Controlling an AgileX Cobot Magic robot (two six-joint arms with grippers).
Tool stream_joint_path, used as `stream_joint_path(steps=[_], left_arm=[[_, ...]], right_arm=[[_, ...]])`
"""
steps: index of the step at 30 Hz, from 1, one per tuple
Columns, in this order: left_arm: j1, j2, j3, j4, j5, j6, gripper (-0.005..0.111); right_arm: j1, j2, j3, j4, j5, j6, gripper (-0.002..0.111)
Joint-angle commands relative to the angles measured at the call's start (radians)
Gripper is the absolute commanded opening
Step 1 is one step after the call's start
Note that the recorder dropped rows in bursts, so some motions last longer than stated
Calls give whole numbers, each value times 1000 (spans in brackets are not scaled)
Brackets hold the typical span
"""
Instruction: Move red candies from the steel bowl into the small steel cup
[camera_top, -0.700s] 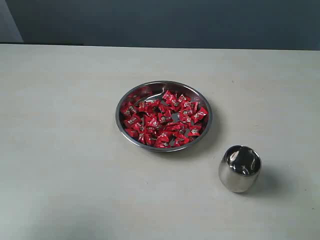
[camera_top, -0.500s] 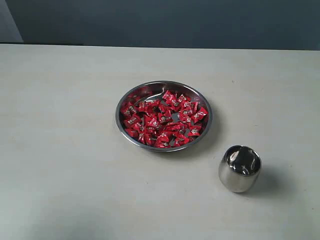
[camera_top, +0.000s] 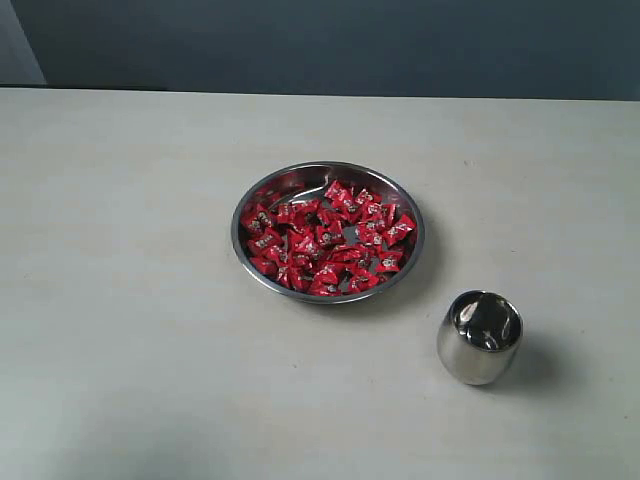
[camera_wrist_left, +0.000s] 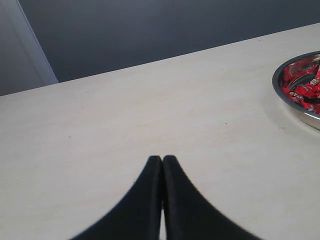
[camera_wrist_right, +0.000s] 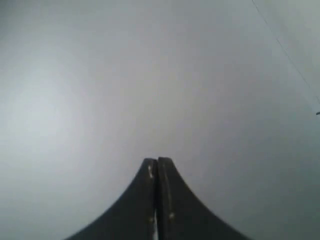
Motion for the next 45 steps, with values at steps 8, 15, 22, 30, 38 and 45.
stream_joint_path(steps=[8, 15, 22, 30, 38, 45], left_arm=[[0, -4, -1, -2, -7, -5, 0], [0, -4, -1, -2, -7, -5, 0], [0, -4, -1, -2, -7, -5, 0], [0, -4, -1, -2, -7, -5, 0], [0, -4, -1, -2, -7, -5, 0], [0, -4, -1, 1, -7, -5, 0]], right_arm=[[-1, 74, -68, -396, 4, 264, -1], [-1, 594, -487, -746, 14, 354, -1], [24, 1128, -1084, -905, 149, 547, -1], [118, 1592, -1650, -865, 1183, 17, -1], [129, 2015, -1877, 366, 1759, -815, -1], [254, 2185, -1862, 1588, 1739, -1523, -1]])
